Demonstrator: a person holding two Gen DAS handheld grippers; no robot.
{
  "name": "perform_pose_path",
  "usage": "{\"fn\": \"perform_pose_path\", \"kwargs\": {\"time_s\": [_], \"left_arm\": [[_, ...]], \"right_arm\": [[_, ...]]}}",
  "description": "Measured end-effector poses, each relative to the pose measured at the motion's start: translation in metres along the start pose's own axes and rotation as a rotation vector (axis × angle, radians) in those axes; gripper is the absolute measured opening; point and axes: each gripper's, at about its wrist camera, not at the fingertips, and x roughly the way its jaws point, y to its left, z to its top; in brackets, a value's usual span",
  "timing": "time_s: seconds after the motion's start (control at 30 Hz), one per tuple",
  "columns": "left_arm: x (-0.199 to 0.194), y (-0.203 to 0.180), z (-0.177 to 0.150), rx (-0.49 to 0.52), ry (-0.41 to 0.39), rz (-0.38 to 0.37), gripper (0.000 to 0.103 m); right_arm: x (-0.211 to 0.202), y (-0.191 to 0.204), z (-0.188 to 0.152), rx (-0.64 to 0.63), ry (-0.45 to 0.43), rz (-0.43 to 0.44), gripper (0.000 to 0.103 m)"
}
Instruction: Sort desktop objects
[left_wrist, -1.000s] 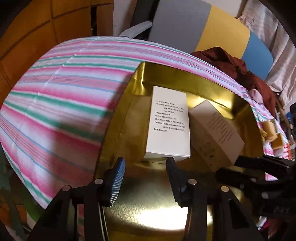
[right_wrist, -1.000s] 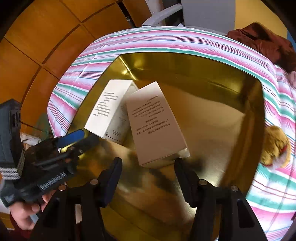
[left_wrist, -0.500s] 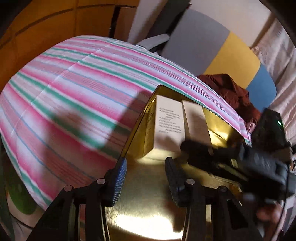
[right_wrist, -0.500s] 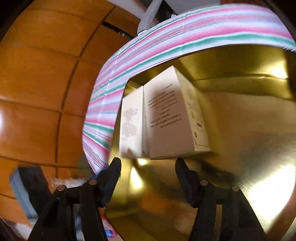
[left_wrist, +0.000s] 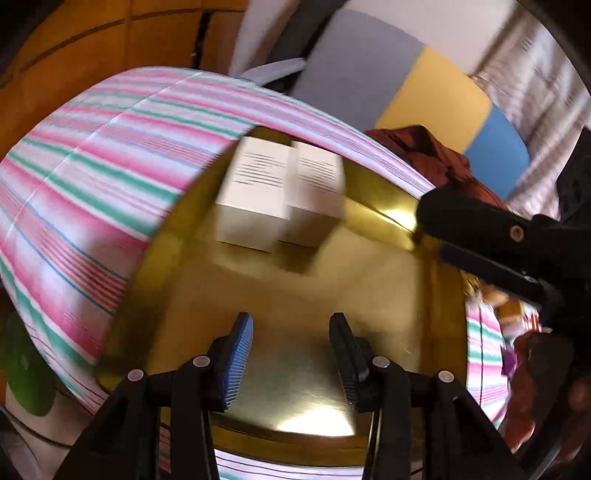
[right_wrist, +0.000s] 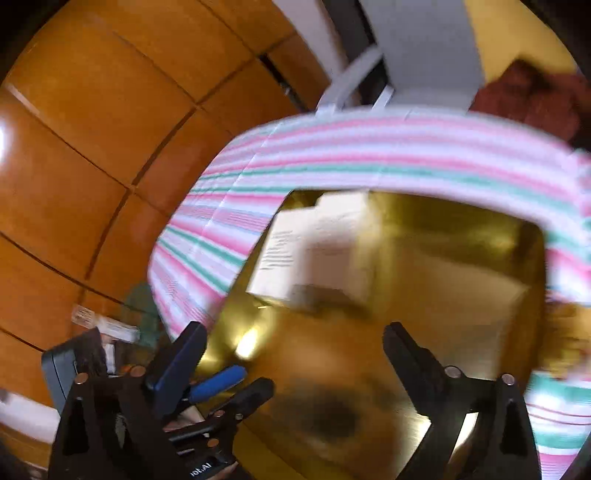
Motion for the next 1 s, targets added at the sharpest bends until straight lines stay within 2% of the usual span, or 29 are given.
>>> {"fn": "perform_pose_path", "kwargs": {"time_s": [0.17,0.23,0.3,0.37,0.5,0.6,0.8,0.87,1.0], "left_arm": [[-0.006,-0.037,-0.013,0.086,-0.013,-0.043,0.048],[-0.008,-0.052,-0.018,0.122,-0.014,-0.058,0.048],[-0.010,-0.064,-0.024,0.149,-0.015,-0.072,0.048],[-0.012,-0.076,-0.028,0.168,-0.016,-0.090,0.049],[-0.017,-0.106,-0.041,0.241,-0.018,-0.119,0.049],[-0.016,-0.129,-0.047,0.303,-0.009,-0.129,0.049],[-0.005,-0.159,-0.051,0.365,0.013,-0.144,0.049],[0.000,-0.166,-0.049,0.364,0.011,-0.146,0.049],[0.009,-0.180,-0.041,0.352,0.001,-0.145,0.050]], "right_arm": [[-0.055,-0.019,-0.017,-0.107,-0.141,-0.195,0.103],[-0.077,-0.036,-0.022,-0.120,-0.218,-0.243,0.103],[-0.094,-0.054,-0.028,-0.132,-0.267,-0.249,0.103],[-0.101,-0.078,-0.032,-0.105,-0.227,-0.233,0.103],[-0.114,-0.136,-0.042,0.030,-0.125,-0.174,0.103],[-0.125,-0.186,-0.043,0.117,-0.108,-0.222,0.103],[-0.138,-0.246,-0.040,0.117,-0.145,-0.407,0.103],[-0.137,-0.258,-0.039,0.139,-0.155,-0.430,0.102],[-0.128,-0.275,-0.030,0.166,-0.149,-0.422,0.094]]}}
